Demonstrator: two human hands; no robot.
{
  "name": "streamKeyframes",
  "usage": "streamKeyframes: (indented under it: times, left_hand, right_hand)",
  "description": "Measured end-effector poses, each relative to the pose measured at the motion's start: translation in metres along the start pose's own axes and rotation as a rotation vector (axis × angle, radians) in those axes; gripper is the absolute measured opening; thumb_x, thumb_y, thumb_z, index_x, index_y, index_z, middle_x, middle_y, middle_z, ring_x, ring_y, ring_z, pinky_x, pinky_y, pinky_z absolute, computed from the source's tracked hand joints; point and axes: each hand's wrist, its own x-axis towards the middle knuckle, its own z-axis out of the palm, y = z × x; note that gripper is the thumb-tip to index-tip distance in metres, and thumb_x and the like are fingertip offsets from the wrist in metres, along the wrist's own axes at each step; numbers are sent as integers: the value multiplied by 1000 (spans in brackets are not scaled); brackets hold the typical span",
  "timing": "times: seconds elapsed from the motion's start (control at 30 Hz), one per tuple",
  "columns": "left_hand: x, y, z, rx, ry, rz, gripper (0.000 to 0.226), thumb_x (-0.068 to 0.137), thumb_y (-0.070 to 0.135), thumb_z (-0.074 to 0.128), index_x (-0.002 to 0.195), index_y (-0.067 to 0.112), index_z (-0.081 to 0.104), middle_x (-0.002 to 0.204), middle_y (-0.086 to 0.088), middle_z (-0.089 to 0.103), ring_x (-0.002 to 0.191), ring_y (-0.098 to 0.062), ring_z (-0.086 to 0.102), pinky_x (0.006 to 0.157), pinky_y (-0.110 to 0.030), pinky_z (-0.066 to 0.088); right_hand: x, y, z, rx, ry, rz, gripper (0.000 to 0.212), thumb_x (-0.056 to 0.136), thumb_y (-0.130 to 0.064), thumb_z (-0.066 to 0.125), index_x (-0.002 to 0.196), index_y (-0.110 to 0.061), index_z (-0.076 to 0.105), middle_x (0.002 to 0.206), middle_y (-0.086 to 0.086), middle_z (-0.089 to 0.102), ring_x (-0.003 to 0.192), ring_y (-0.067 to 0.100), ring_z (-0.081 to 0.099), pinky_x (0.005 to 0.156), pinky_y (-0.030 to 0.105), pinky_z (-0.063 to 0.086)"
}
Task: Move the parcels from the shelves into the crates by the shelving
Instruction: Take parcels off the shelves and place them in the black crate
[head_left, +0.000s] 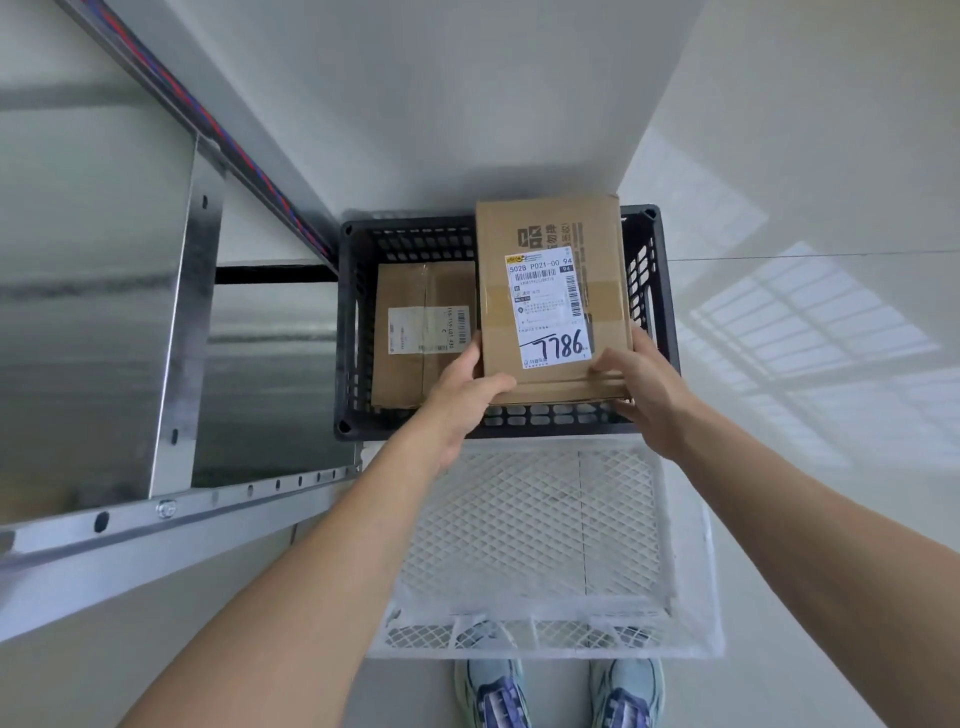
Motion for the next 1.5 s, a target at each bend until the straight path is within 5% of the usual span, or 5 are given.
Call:
streamKeyframes:
  times: [0.37, 0.6, 0.8, 0.97, 1.5]
  left_hand:
    - [52, -30, 3, 149, 100, 12, 69, 103, 13, 58, 161, 30, 27, 145, 9, 52, 122, -9, 45, 101, -25, 30]
    - [81, -43, -3, 289, 202, 8, 75, 101, 14, 57, 163, 33, 21, 159, -3, 28, 146, -24, 33, 123, -39, 28]
    - [88, -49, -7, 365, 192, 5, 79, 100, 23, 60, 164, 33, 15, 162, -2, 28, 148, -25, 32, 123, -48, 29]
    - [88, -55, -6, 472, 172, 25, 63, 103, 25, 53, 161, 25, 30, 152, 1, 25, 145, -19, 31, 119, -33, 24]
    - [78, -54, -4, 723, 124, 22, 68, 103, 39, 48, 163, 19, 22, 164, 2, 16, 154, -21, 12, 121, -44, 25]
  right_hand:
    - [64, 37, 11, -5, 5, 120, 47, 89, -5, 52, 128, -30, 53, 120, 4, 67, 107, 29, 61, 88, 45, 50]
    - [93, 47, 22, 12, -13, 201, 52, 87, -3, 49, 130, -32, 55, 125, 4, 64, 120, 31, 58, 100, 48, 49]
    - [103, 54, 26, -22, -45, 186, 55, 97, 7, 41, 132, -34, 51, 108, -2, 73, 83, 16, 66, 89, 35, 50]
    - [112, 63, 31, -70, -13, 161, 64, 97, 11, 39, 137, -39, 44, 122, 4, 68, 97, 25, 61, 82, 42, 42]
    - [98, 48, 40, -435, 100, 105, 66, 95, -6, 45, 155, -25, 25, 135, 2, 59, 115, 28, 61, 100, 48, 53]
